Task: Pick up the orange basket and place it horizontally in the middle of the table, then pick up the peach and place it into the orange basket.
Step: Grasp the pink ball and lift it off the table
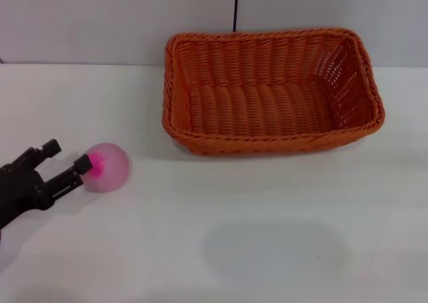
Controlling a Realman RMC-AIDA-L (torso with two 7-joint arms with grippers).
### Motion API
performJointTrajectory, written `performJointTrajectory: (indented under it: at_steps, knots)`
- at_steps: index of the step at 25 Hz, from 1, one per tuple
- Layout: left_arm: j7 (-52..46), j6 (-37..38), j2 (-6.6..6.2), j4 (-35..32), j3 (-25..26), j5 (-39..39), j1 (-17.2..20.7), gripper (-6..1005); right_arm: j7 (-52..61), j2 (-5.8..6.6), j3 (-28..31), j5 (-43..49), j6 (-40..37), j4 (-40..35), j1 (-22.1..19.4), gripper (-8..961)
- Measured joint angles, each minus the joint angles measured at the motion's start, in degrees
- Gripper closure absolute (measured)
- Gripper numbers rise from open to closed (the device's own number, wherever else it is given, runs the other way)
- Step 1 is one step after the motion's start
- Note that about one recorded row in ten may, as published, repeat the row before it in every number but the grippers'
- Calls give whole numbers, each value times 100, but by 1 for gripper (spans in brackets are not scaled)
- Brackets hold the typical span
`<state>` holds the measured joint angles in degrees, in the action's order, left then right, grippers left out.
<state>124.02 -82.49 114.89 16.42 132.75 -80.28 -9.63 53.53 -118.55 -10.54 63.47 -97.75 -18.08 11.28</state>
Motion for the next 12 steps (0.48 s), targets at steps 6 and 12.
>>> performJointTrajectory:
  at_steps: [6,12]
  knots:
    - [48,278,151,6,-3,-69,-45,182,2,-8,5,-1,32,58,10,530]
    - [71,305,182,11,-4,-73,-56,183,2,-1,8,-2,33,103,-38,530]
